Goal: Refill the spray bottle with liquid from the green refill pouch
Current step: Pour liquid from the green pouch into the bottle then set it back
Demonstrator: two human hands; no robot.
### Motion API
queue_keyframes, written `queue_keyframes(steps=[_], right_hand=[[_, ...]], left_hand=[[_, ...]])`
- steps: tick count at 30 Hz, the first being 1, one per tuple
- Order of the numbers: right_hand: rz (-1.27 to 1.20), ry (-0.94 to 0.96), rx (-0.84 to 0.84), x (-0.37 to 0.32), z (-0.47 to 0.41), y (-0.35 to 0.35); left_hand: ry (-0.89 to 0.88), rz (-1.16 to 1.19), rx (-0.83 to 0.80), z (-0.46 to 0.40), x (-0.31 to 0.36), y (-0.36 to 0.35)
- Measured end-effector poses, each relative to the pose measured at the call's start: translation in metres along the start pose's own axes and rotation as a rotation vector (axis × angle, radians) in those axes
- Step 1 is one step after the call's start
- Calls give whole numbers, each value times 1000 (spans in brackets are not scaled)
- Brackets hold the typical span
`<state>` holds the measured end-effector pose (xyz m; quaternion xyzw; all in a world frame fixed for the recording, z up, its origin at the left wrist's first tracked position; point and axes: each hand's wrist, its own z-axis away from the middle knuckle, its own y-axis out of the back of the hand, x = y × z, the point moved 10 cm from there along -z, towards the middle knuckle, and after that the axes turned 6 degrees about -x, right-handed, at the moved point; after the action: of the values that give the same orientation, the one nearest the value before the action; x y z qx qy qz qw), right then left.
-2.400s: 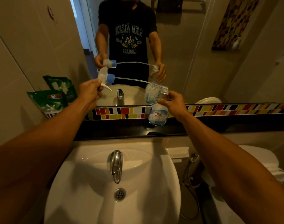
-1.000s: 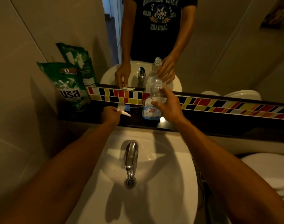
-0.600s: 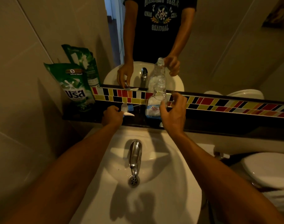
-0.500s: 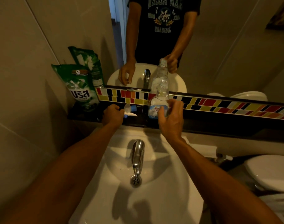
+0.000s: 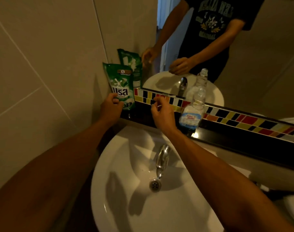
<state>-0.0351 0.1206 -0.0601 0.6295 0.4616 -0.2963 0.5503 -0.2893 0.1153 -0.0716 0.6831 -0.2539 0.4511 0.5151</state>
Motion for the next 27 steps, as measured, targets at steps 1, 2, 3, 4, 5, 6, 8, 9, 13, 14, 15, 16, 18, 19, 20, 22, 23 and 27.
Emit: queue_keyframes(steps=[1, 2, 3, 4, 5, 6, 8, 9, 13, 14, 15, 16, 18, 19, 20, 22, 23, 27], right_hand=[[-5, -11, -18, -3, -6, -6], [-5, -25, -34, -6, -12, -13], [0, -44, -53, -8, -20, -19], [8, -63, -75, -10, -27, -26], [18, -82, -97, -10, -34, -33], [23, -101, -120, -11, -40, -40], [9, -138, -161, -11, -54, -54], [-4, -156, -180, -9, -61, -62], [-53, -212, -219, -4, -89, -91], [-82, -223, -226, -3, -93, -97], [-106, -230, -231, -3, -98, -103], [-131, -236, -226, -2, -104, -110], [-158, -230, -221, -3, -109, -118], [-154, -219, -210, -2, -110, -120], [-148, -206, -186, 0, -113, -122], [-103, -189, -112, 5, -118, -123], [-79, -185, -67, 8, -120, -122], [-75, -174, 40, 10, -120, -120]], left_hand=[[17, 2, 6, -3, -1, 10], [34, 10, 12, -8, -3, 20], [53, 26, 10, -14, -6, 28], [70, 43, 5, -20, -10, 35], [85, 69, -8, -27, -13, 40], [96, 105, -30, -33, -15, 43], [107, 160, -89, -47, -20, 44], [104, 166, -125, -54, -23, 42], [111, 149, -180, -80, -31, 37], [99, 134, -178, -85, -32, 36], [89, 106, -175, -89, -33, 35], [90, 70, -175, -95, -34, 34], [92, -17, -163, -102, -37, 35], [95, -19, -159, -104, -37, 34], [101, -4, -157, -108, -39, 33], [109, 73, -149, -117, -45, 28], [119, 134, -148, -120, -47, 25], [88, 230, -171, -128, -52, 20]])
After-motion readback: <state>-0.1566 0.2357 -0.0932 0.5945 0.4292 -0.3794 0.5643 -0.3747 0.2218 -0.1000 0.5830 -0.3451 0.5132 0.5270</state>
